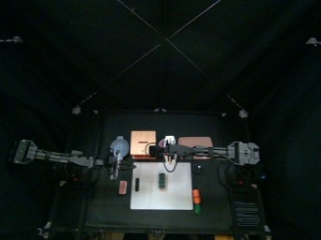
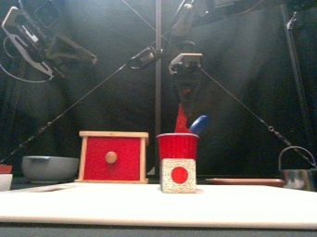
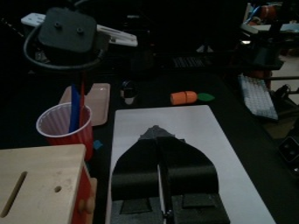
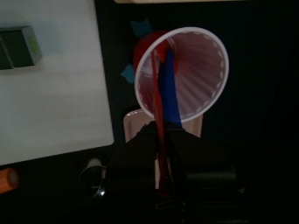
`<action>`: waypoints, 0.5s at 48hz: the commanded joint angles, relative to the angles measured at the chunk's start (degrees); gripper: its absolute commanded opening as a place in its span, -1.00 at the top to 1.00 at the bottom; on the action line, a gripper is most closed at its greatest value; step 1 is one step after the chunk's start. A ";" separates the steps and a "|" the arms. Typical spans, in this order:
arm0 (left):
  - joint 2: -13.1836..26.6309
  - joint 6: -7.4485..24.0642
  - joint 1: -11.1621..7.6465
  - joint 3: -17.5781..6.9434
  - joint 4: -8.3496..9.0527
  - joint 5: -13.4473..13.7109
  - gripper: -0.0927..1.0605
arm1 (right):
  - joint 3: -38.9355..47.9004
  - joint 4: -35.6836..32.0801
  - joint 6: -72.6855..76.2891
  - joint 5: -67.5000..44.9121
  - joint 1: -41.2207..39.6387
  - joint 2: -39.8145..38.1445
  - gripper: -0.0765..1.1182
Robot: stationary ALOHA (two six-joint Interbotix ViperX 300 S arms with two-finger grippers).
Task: Cut the sushi into 4 pieces with the knife
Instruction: Grasp knife edge with left hand
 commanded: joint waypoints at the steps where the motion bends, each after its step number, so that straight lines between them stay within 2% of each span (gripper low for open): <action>1: -0.09 0.09 0.26 -0.70 0.00 -0.53 0.74 | -2.46 0.79 0.26 0.00 -0.26 -5.27 0.51; 15: -0.79 0.09 1.41 -0.97 -0.09 -0.53 0.73 | -1.05 1.41 1.93 -4.57 0.18 -15.47 0.51; 24: -1.85 0.09 2.11 -0.88 -0.09 -1.58 0.69 | 5.89 4.48 3.25 -14.06 0.62 -22.76 0.51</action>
